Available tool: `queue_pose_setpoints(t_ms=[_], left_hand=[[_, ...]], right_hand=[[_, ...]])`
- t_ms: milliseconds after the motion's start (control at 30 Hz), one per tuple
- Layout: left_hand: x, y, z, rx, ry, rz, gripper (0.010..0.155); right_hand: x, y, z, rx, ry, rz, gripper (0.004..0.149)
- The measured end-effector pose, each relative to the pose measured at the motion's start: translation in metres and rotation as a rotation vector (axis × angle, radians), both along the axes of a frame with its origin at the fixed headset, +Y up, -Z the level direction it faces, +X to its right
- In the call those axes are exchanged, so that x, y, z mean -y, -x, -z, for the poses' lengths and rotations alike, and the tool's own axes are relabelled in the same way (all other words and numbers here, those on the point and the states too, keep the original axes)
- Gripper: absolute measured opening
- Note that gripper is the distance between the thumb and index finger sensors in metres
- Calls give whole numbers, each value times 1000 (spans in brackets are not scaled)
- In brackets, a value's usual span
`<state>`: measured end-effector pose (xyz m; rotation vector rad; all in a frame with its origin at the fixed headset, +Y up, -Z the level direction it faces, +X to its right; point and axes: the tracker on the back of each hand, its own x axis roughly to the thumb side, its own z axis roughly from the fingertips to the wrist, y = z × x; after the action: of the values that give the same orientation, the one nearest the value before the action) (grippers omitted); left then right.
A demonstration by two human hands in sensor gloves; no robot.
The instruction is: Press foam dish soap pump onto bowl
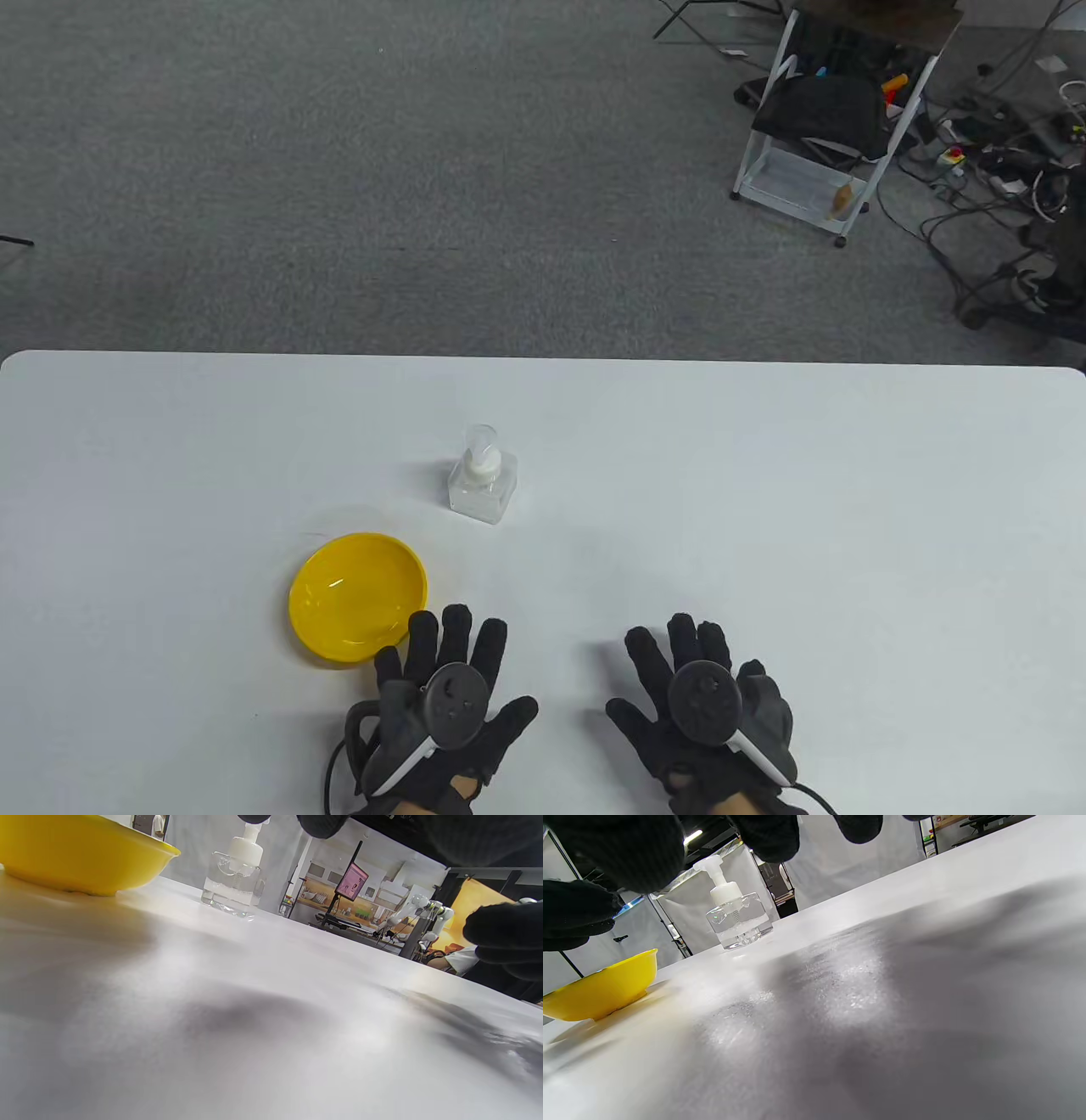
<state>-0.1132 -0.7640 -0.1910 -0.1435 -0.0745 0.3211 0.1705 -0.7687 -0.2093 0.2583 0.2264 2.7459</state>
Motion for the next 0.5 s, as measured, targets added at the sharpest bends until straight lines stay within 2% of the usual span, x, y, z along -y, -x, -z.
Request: queue_pose_setpoints(t_ms=[500], left_hand=[[4, 2, 1, 6, 48, -56, 87]], right_hand=[[1, -1, 0, -1, 23, 11, 78]])
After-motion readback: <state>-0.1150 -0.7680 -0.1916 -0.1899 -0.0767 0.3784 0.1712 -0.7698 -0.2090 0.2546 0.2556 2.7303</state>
